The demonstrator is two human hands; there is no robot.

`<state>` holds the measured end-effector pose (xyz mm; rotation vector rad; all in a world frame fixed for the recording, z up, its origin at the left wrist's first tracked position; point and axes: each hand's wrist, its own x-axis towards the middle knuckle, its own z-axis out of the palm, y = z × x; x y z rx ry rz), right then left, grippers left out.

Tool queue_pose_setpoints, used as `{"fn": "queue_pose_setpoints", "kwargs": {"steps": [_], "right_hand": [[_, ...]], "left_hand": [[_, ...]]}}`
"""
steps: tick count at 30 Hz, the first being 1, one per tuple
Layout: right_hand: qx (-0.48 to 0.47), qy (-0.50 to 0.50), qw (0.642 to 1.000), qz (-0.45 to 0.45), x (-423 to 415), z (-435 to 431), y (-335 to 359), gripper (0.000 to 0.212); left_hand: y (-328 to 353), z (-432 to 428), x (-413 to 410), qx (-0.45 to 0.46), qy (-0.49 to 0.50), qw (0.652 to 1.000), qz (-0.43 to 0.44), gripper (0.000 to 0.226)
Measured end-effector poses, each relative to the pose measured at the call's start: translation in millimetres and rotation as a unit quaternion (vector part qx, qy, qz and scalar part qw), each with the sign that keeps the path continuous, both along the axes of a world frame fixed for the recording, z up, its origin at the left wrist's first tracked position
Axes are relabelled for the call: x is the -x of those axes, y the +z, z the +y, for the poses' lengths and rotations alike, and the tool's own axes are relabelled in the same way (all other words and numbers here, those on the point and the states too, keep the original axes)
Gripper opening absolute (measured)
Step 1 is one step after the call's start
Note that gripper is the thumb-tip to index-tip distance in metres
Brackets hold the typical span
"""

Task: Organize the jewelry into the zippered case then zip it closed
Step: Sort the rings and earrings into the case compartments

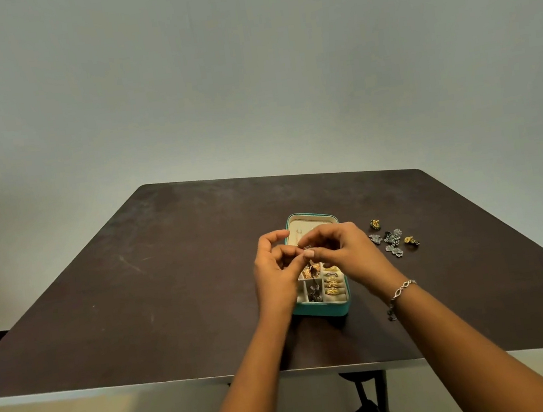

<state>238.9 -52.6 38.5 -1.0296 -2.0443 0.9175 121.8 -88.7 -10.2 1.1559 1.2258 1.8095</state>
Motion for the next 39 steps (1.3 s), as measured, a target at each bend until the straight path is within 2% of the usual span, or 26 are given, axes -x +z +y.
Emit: {"fn": "queue_pose_setpoints", "kwargs": {"steps": [7,14,20,28,39], "right_hand": [[0.013,-0.020,0.999,0.043,-3.2,-0.8,-0.3,0.005],[-0.006,-0.037,0.999,0.011,-6.2,-0.9,-2.2,0.005],[0.006,-0.037,0.999,-0.015,-8.8,-1.7,-7.2,0.005],[-0.007,-0.050,0.997,-0.062,-8.7,-1.3,-21.9,0.003],[-0.055,-0.057,0.975,-0.207,-3.1,-7.4,-33.4,0.008]], "left_hand": [[-1.8,-0.8,-1.5,0.003,0.009,0.998,0.055,0.037],[-21.2,-9.6,9.1,0.035,0.129,0.982,0.130,0.008],[-40.0,-6.3,14.0,0.072,0.152,0.971,0.172,0.012],[-41.3,-6.9,14.6,0.104,0.148,0.964,0.193,0.014],[-43.4,-7.2,14.2,0.114,0.147,0.961,0.207,0.011]]}}
